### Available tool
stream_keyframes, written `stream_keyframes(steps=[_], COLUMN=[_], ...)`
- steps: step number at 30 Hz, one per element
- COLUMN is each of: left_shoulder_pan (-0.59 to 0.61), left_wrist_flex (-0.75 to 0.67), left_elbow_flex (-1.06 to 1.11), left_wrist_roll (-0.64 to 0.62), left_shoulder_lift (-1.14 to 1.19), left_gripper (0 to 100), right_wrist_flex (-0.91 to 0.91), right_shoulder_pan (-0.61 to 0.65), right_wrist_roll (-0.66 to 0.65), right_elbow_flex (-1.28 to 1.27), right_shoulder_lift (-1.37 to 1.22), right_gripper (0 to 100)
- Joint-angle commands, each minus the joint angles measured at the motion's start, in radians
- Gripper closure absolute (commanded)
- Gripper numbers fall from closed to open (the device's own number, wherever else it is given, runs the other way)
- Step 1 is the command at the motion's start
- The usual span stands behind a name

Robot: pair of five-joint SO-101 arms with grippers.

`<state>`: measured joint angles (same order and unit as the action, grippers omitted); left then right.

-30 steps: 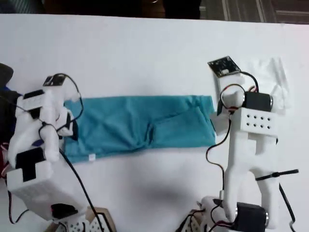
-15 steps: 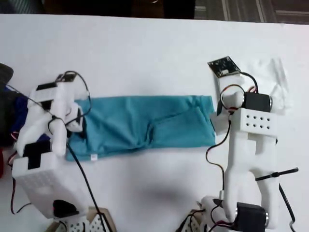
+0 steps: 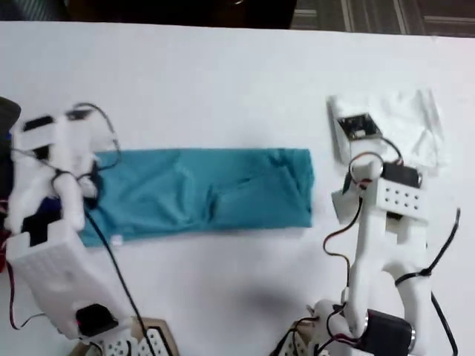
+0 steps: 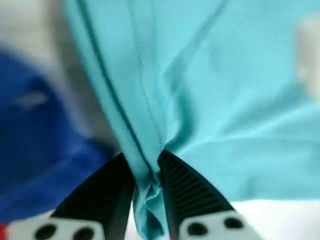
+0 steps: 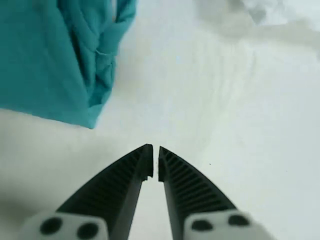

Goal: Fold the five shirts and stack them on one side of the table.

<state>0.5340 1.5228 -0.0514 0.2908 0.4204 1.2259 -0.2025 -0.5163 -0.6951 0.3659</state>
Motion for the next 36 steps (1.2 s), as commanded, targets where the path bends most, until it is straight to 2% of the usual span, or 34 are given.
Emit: stream_keyframes(steps=[1, 6, 11, 14, 18, 22, 30, 36], left_shoulder_pan=[0.037, -0.005, -0.075, -0.143, -0.299, -0.488, -0.795, -0.965], left_wrist_flex=[0.13, 0.252, 0.262, 0.264, 0.264, 0.262, 0.226, 0.114], left_elbow_flex=[-0.163, -0.289, -0.295, -0.246, -0.131, -0.068, -0.168, -0.242], left_wrist_roll=[0.032, 0.046, 0.04, 0.014, 0.005, -0.061, -0.12, -0.12], left_shoulder_lift=[-0.011, -0.011, -0.032, -0.101, -0.25, -0.364, -0.364, -0.364], left_gripper=[97, 97, 97, 97, 97, 97, 97, 97], right_wrist_flex=[-0.102, -0.272, -0.512, -0.549, -0.564, -0.572, -0.572, -0.572], right_shoulder_pan=[-0.012, -0.024, -0.094, -0.107, -0.107, -0.108, -0.113, -0.114], right_wrist_roll=[-0.008, -0.008, 0.0, 0.002, 0.054, 0.074, 0.078, 0.08], right_elbow_flex=[-0.1, -0.259, -0.407, -0.436, -0.44, -0.44, -0.44, -0.44], right_shoulder_lift=[0.047, 0.047, 0.038, 0.058, 0.059, 0.059, 0.059, 0.059], right_gripper=[96.7, 97.0, 97.8, 97.8, 97.8, 97.8, 97.8, 97.8])
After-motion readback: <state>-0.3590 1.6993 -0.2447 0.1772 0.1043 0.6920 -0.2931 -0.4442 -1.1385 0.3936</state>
